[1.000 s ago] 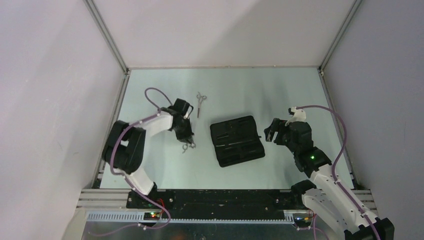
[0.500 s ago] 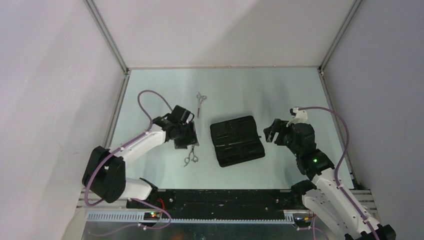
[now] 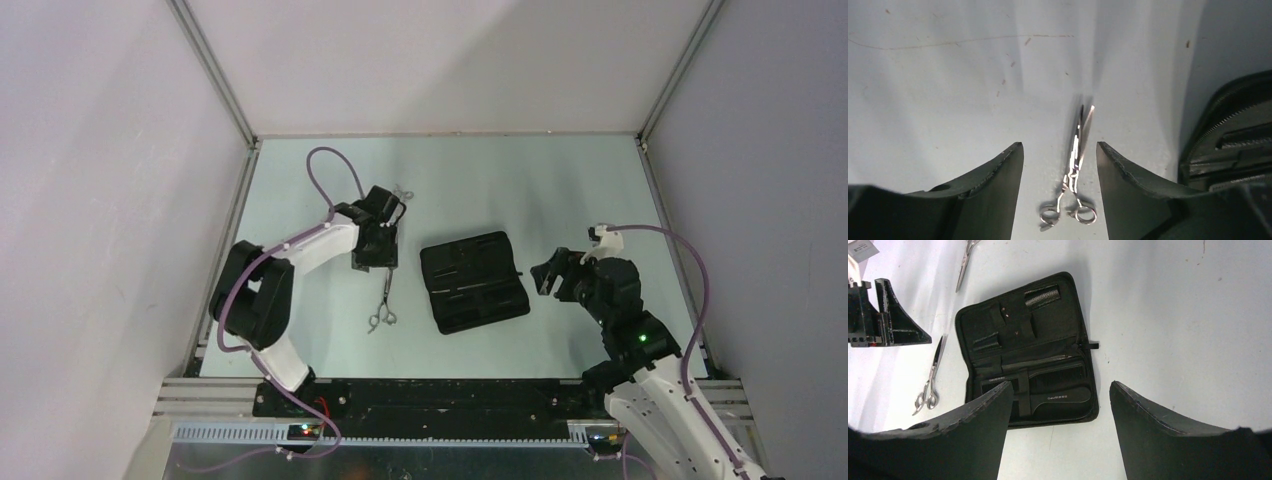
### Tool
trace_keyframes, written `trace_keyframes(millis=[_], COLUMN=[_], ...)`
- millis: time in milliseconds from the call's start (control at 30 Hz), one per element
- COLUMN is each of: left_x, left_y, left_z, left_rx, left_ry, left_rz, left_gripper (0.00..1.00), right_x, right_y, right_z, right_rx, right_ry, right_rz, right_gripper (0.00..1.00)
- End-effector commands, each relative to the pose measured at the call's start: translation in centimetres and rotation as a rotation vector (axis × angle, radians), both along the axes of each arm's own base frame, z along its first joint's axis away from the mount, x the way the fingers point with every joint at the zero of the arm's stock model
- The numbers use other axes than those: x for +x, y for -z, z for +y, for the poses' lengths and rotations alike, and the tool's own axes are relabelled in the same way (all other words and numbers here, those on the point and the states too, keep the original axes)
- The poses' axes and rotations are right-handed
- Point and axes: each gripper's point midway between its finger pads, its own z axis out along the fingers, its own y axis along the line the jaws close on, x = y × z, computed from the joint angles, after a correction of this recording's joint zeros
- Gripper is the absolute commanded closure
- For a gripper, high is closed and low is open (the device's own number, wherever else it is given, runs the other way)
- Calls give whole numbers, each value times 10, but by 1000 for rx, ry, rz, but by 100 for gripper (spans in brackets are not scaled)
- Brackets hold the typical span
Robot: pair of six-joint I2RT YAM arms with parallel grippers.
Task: Sort the hair-cutting tools
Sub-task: Move the scissors to the center of the board, then pick up the scissors from the center of the board.
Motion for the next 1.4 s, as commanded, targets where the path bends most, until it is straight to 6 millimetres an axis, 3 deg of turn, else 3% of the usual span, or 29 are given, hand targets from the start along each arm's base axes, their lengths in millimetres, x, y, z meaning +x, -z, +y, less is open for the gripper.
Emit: trace_keyframes(millis=[0, 267, 600, 900, 1133, 1367], left_x=[19, 10, 0, -13, -17, -16], left_y=[-9, 4, 33, 55, 54, 51], left_z=[6, -15, -15, -27, -34, -38], left_rx=[35, -44, 5, 3, -37, -66], left_ry=[34, 94, 95, 138, 154, 151], left_rz=[-38, 12, 68, 118, 120, 102], left_gripper=[39, 41, 46, 64, 86, 100], right_x=[-7, -14, -23, -32, -35, -35], right_y=[0, 6, 14, 22, 25, 34], right_z=[-2, -2, 1, 3, 5, 10], right_rx=[16, 36, 83, 115, 131, 140], right_ry=[6, 13, 24, 37, 36, 35], right_rz=[16, 56, 121, 181, 210, 262], right_gripper=[25, 25, 26, 26, 27, 28])
